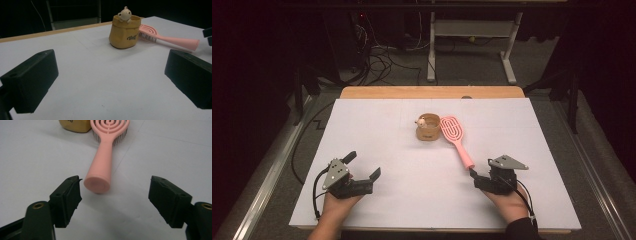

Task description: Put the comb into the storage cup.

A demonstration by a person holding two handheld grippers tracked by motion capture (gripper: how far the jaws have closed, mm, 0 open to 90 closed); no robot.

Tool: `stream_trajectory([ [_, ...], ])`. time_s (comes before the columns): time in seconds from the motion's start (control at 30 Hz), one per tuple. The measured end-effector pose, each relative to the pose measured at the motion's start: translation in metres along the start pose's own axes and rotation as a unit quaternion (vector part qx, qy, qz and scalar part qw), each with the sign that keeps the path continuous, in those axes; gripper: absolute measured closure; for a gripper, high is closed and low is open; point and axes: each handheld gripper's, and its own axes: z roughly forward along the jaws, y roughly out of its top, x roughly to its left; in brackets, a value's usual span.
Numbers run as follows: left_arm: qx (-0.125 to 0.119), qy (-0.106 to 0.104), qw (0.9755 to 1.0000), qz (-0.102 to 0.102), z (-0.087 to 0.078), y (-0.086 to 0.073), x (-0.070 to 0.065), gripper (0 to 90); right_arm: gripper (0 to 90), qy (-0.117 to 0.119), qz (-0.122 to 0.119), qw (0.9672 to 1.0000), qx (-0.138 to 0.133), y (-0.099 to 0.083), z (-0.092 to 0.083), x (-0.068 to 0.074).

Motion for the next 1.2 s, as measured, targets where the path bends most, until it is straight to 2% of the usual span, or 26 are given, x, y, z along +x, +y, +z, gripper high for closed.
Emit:
stream_trajectory([
  [0.27,0.001,0.001,1.0,0.005,0.0,0.0,-0.001,0.0,39.7,-0.006,-0.011,0.9998,0.015,0.017,0.021,0.007],
  [0.53,-0.001,0.002,1.0,0.003,0.0,0.0,-0.001,0.0,50.0,-0.008,-0.016,0.9992,0.035,0.022,0.035,0.013],
  [0.9,0.0,-0.001,1.0,0.003,0.0,0.0,0.0,0.0,54.8,-0.018,-0.019,0.9982,0.055,0.021,0.044,0.018],
  [1.2,0.002,0.0,1.0,0.003,0.0,0.0,0.0,0.0,61.8,-0.026,-0.016,0.9978,0.058,0.021,0.045,0.019],
])
